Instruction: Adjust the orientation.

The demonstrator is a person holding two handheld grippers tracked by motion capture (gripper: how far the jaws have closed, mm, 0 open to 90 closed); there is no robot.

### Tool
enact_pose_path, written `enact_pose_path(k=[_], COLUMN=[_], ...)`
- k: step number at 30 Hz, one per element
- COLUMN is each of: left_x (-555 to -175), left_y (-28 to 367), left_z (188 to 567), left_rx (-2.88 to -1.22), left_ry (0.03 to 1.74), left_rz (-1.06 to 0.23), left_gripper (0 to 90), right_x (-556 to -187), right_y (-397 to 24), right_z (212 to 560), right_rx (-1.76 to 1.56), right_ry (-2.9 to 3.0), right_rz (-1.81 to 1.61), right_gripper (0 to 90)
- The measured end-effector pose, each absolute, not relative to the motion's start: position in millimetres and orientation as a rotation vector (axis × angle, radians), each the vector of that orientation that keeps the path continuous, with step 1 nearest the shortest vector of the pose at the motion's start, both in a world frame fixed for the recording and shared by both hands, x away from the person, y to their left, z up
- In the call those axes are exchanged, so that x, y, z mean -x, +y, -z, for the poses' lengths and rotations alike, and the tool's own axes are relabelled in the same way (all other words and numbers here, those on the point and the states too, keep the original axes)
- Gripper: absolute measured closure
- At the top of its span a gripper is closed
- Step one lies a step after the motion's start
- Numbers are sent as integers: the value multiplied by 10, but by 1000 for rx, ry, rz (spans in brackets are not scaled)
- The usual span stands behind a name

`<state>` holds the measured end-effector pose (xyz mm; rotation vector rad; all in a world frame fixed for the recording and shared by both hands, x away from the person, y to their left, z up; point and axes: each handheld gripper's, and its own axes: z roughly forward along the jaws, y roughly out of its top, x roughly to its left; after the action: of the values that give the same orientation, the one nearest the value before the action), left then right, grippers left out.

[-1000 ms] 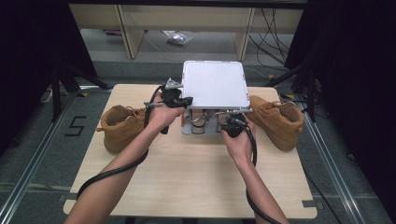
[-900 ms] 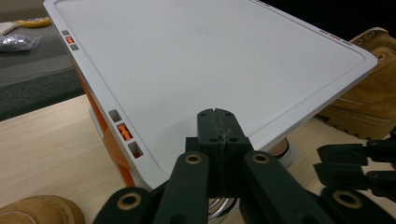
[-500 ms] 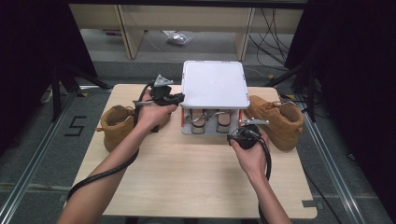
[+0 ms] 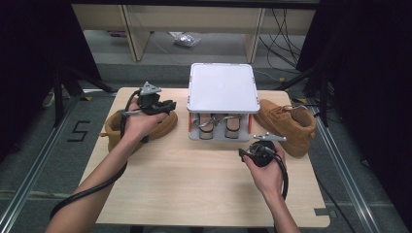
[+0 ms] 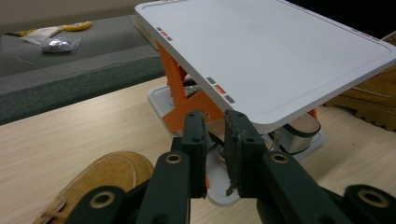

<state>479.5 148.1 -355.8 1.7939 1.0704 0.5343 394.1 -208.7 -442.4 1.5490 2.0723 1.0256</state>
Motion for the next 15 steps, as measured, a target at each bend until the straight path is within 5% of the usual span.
enact_pose_path(k=[15], left_x=[-4734], left_y=[1987], left_z=[3538], left_rx=[-1766], left_ry=[1186], left_rz=[-593], left_gripper=[755], right_x=[-3782], right_y=[-2175], right_z=[4559], right_rx=[-1546], right_ry=[2067], right_rz=[-1032], right_gripper=[479])
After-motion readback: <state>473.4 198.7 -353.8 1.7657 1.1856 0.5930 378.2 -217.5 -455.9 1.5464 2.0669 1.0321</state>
